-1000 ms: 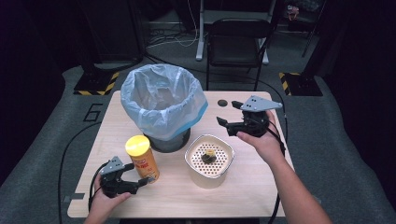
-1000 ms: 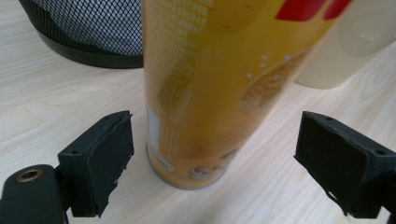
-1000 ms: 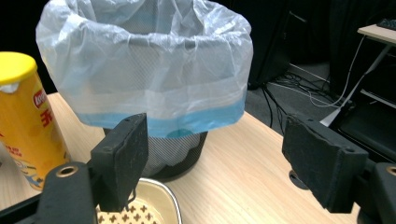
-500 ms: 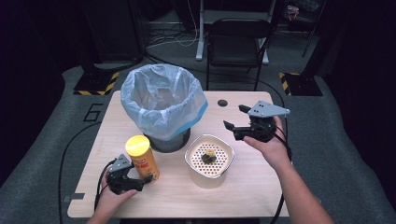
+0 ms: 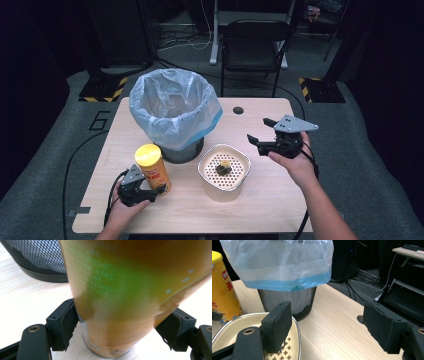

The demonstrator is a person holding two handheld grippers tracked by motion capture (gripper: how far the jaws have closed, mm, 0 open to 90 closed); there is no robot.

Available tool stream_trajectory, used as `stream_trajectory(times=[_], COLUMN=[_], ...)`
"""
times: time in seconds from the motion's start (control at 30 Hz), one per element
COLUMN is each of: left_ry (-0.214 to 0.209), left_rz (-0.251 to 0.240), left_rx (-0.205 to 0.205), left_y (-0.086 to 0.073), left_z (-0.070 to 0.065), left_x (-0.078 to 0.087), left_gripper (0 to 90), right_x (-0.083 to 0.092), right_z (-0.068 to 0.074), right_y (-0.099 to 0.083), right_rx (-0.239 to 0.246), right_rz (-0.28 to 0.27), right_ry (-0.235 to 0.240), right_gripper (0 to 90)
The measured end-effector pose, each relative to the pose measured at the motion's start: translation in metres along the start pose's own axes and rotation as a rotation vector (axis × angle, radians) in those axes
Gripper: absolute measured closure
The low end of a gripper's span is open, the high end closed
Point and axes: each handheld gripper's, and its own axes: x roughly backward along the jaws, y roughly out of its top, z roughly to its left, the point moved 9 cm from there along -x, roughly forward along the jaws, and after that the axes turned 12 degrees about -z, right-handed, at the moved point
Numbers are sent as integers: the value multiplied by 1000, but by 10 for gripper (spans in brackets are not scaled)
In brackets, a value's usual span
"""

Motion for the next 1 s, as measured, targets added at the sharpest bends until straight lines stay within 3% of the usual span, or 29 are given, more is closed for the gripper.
stream_trajectory(times=[0.33,0.5,0.6,0.7,0.8,1.0], left_ry=[28,33,36,43,40,30], left_rz=[10,-18,-7,-21,-21,-24], left_rx=[-9,1,-1,35,31,35], left_y=[6,20,26,39,45,81], left_z=[2,2,4,6,6,4], left_x=[5,12,18,26,31,54], left_gripper=[244,245,245,245,245,245], right_x=[15,18,19,20,20,23], right_z=[-1,-1,1,3,3,5], right_y=[-27,-39,-45,-51,-58,-71], right_rx=[-32,-43,-52,-80,-95,-103], right_rz=[18,28,36,25,24,36], right_ry=[-31,-29,-37,-45,-51,-63], right_gripper=[239,242,244,245,245,245])
